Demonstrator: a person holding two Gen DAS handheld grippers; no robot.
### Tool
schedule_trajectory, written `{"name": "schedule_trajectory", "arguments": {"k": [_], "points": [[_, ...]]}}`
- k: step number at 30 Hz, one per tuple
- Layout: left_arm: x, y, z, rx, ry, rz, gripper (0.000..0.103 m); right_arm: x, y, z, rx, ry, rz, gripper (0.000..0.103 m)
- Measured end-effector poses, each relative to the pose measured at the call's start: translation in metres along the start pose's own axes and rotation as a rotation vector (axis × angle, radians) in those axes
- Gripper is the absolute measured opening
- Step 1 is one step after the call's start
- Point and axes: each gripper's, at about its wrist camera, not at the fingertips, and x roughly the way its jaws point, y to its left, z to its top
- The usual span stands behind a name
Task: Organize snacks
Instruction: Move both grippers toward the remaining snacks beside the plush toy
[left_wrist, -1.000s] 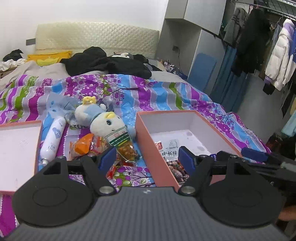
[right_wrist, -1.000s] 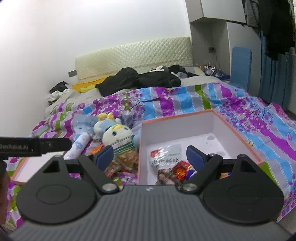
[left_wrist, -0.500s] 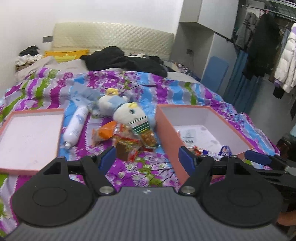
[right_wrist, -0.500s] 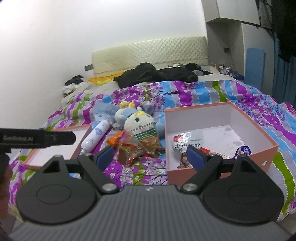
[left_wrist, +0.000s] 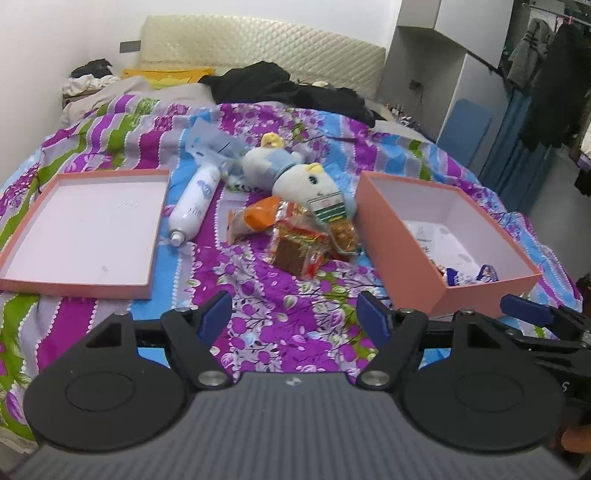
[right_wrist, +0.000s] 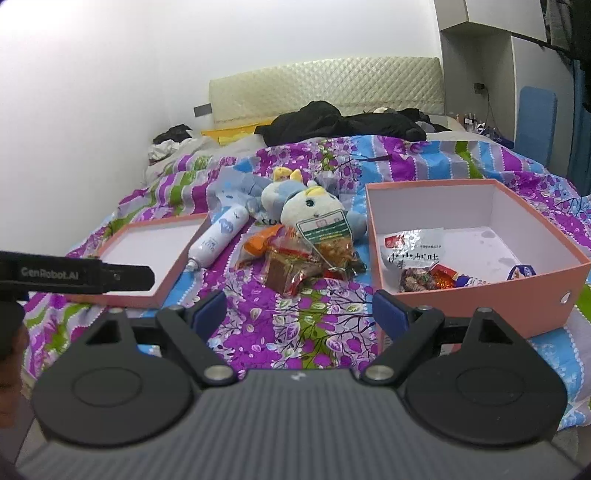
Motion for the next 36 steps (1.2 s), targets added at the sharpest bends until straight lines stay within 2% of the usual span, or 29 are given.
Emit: {"name": "schedule_trajectory", "arguments": {"k": [23,31,36], "points": [[0.103,0.04,0.031,-0.021,0.079,0.057,0.078,0.094,-0.001,0.01,-0.079,0.049,0.015,0.087],[0.145,0.059,0.065,-0.038,0.075,0.042,0.078,0.128,-0.001,0.019,-0.113,0.051,0.01,0.087],[0.187,0.065,0.083,-0.032,0.078,0.053,0.078,0.163,0.004,0.02,-0.108,0.046,0.009,0.087]]}}
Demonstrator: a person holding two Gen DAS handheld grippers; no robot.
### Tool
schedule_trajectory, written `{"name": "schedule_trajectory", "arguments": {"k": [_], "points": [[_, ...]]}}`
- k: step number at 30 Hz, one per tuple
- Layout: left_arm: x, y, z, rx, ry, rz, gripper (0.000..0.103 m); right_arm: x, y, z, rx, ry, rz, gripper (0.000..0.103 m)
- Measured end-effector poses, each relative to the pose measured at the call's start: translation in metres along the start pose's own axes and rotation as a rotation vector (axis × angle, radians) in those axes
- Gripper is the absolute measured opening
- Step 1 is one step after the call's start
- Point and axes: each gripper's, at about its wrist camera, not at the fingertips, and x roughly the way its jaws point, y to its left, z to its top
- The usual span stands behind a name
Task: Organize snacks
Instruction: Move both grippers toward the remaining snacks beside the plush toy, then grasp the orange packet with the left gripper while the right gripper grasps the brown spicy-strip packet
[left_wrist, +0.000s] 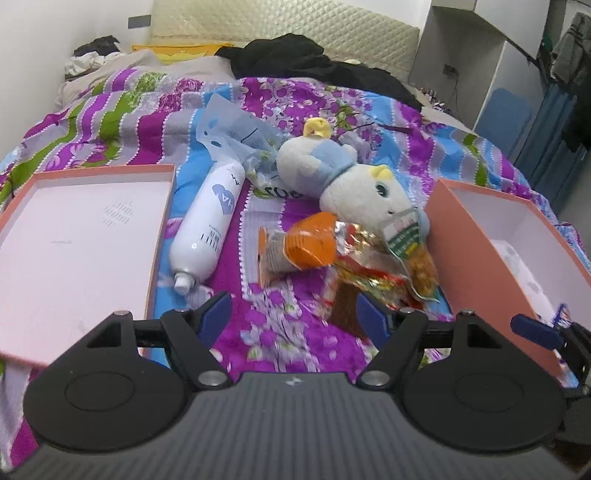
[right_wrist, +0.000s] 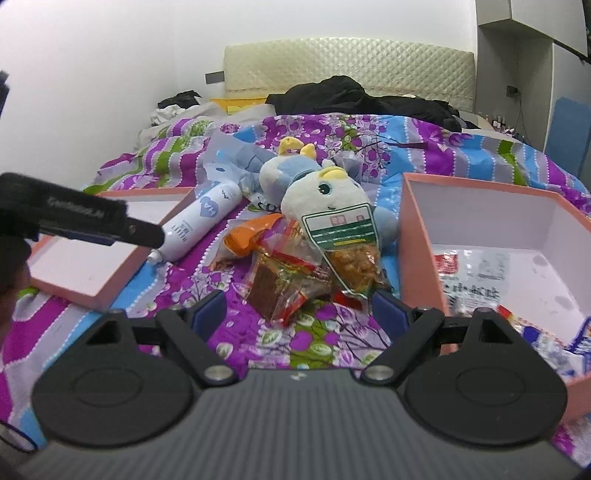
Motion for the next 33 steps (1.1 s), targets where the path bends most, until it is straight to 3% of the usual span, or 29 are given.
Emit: {"name": "schedule_trajectory", "arguments": {"k": [4,6,13,19,22,24,27,29,31,33], "points": [[0.035,0.004,0.02,-0.051,0.021,-0.036,0.078,0.036,0.002,-0.003,0.013,0.015,-0.018,0.087],[0.056,0.005,0.03,-0.066,0.025,-0.05,0.084,0.054,0.001,-0.005,0.032,0.028,-0.021,0.087],[0.125,-0.002,0.053,-0.041,0.083,-0.096,0.088,0.098,-0.004,-0.016,0.12,0.077,0.026,0.086],[0.175,-0.012,0.056,0.003,0.145,-0.027,0.088,0.124,0.005,-0.023,0.169,0.118,0.047,0.086],[0.189,-0.01,0.054,-0.012,0.171,-0.046,0.088,0.131,0.009,-0.023,0.178,0.125,0.056,0.085],[0.191,-0.01,0.053,-0.001,0.157,-0.037,0.088,0.136,0.009,-0.023,0.189,0.14,0.053,0.077],[0.194,-0.007,0.053,-0.02,0.171,-0.031,0.086,0.14,0.004,-0.027,0.246,0.154,0.063,0.073],[0.193,-0.01,0.052,0.012,0.169,-0.008,0.075,0.14,0.001,-0.024,0.256,0.149,0.058,0.064],[0.192,-0.011,0.051,0.034,0.168,0.026,0.066,0.139,-0.003,-0.023,0.272,0.152,0.073,0.049],[0.19,-0.012,0.05,0.053,0.162,0.036,0.063,0.136,-0.006,-0.022,0.288,0.151,0.092,0.037]]}}
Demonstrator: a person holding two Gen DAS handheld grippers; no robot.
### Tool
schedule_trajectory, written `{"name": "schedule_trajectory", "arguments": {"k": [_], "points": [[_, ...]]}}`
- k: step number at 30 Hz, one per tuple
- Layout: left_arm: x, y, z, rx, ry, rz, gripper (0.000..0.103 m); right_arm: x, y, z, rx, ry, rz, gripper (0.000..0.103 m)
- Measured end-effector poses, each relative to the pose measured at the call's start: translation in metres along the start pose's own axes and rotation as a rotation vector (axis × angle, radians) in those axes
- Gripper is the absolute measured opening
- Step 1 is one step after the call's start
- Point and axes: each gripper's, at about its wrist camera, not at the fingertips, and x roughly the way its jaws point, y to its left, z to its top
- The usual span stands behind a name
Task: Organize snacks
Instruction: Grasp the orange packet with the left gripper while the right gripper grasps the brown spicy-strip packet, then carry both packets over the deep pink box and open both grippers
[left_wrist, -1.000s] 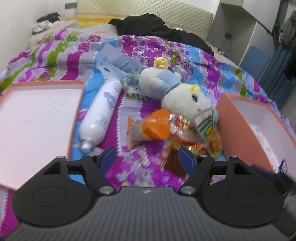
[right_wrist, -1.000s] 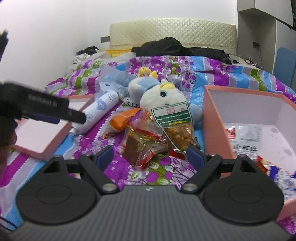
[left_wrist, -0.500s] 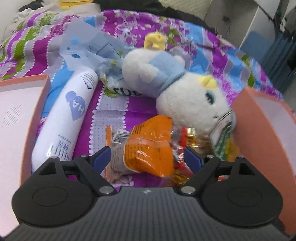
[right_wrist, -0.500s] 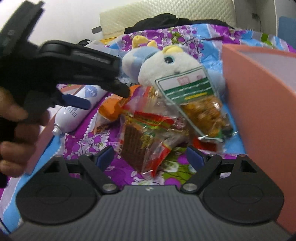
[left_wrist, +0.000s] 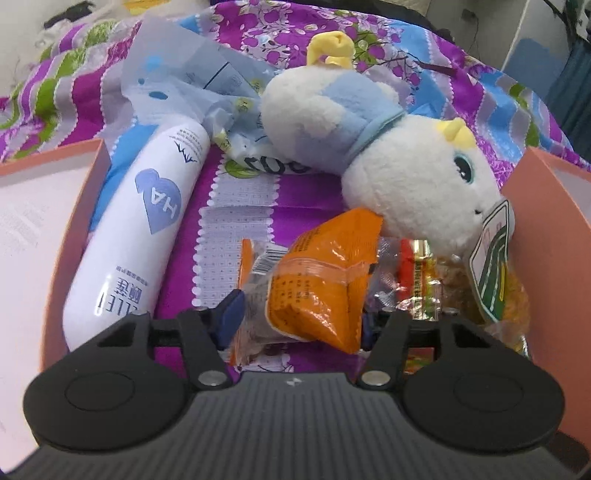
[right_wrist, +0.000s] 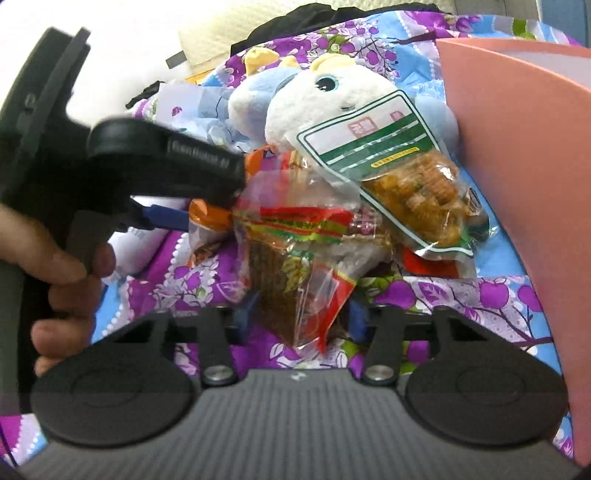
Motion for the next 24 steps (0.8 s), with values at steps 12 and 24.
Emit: {"name": "schedule_trajectory", "arguments": {"k": [12,24], "points": [[-0.044,-0.017,-0.015,0.047,-0.055,0.033,0.053,-0.041,0.005,0.0,-0.038,-0.018,0.022,0.014],[-0.118,-0.009,-0.057,-0.014,-0.075,0.015,0.052,-0.098,0.015,-0.008,-0.099,-0.034,-0.003,0.012]]}}
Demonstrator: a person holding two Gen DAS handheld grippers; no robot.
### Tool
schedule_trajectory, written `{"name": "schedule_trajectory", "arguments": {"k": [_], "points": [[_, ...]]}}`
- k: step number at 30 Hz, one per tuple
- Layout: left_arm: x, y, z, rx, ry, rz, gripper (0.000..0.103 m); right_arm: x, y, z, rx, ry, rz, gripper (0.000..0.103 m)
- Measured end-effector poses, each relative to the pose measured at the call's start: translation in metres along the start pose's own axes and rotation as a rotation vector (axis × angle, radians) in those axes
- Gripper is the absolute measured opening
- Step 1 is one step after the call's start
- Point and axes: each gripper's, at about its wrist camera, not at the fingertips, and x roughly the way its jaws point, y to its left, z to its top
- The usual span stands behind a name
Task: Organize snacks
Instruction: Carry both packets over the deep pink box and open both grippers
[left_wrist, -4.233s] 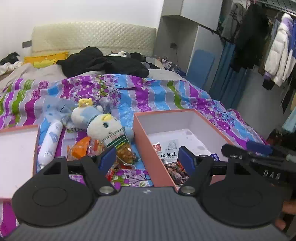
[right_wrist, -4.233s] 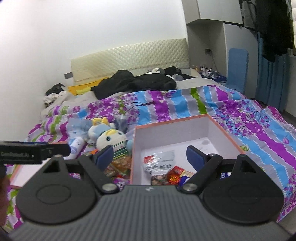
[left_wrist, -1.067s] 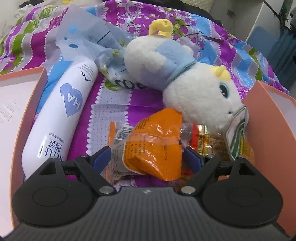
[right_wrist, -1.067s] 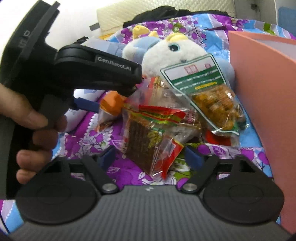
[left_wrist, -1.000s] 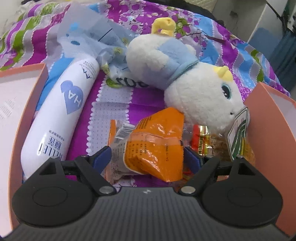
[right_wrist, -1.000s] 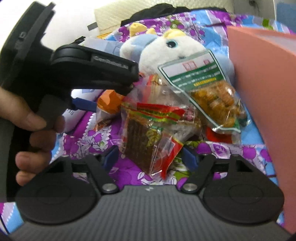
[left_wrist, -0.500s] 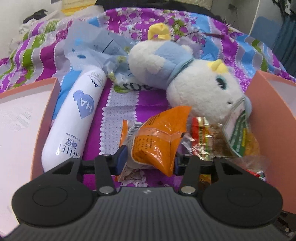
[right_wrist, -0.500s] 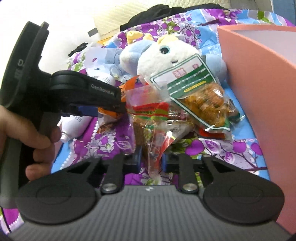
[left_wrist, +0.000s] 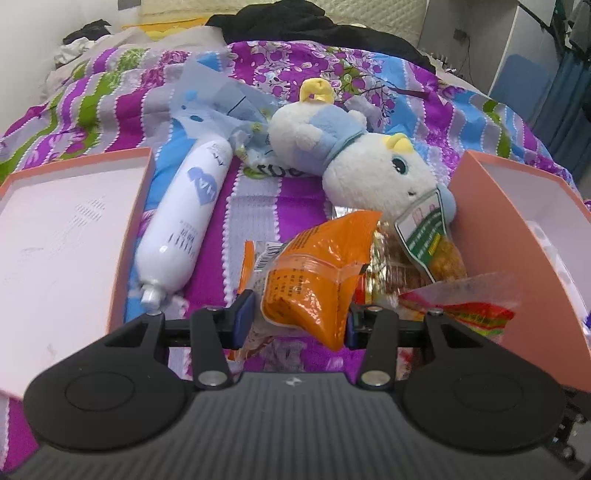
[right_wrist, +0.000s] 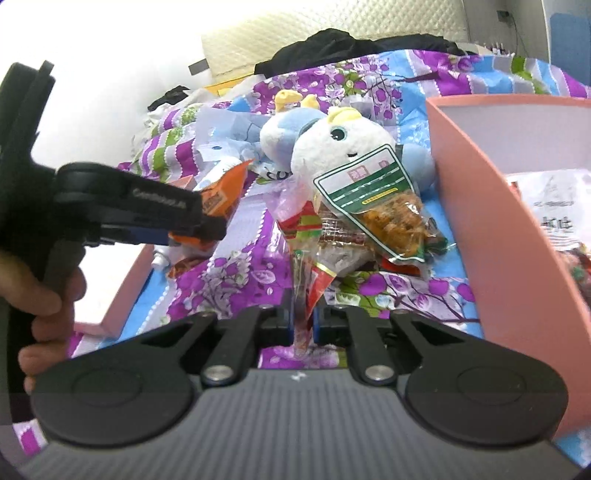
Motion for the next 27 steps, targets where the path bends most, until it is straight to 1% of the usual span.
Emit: {"name": "schedule_trajectory", "arguments": {"k": [7,11,16,22,25,27], "points": [[-0.042,0.006,-0.034,-0.031,-0.006,-0.009,0.052,-0.034,0.003,-0.016,-0.038,0.009,-0.021,0.012],[-0.065,0.009,-0.051,-0.066,0.016,0.003,0.052,-0.052,0.007,-0.022,-0.058,0.011,-0.028,0.012],[-0.093,0.013,-0.073,-0.121,0.01,-0.007,0.052,-0.076,0.011,-0.029,-0.072,0.007,-0.031,0.012],[-0.117,0.006,-0.103,-0.124,0.005,-0.019,0.052,-0.108,0.011,-0.043,-0.101,0.005,-0.038,0.012],[-0.125,-0.003,-0.119,-0.107,0.016,-0.017,0.052,-0.121,0.012,-0.048,-0.118,0.003,-0.038,0.012],[-0.128,-0.007,-0.126,-0.109,0.025,-0.03,0.052,-0.127,0.012,-0.049,-0.115,0.006,-0.039,0.012]]}}
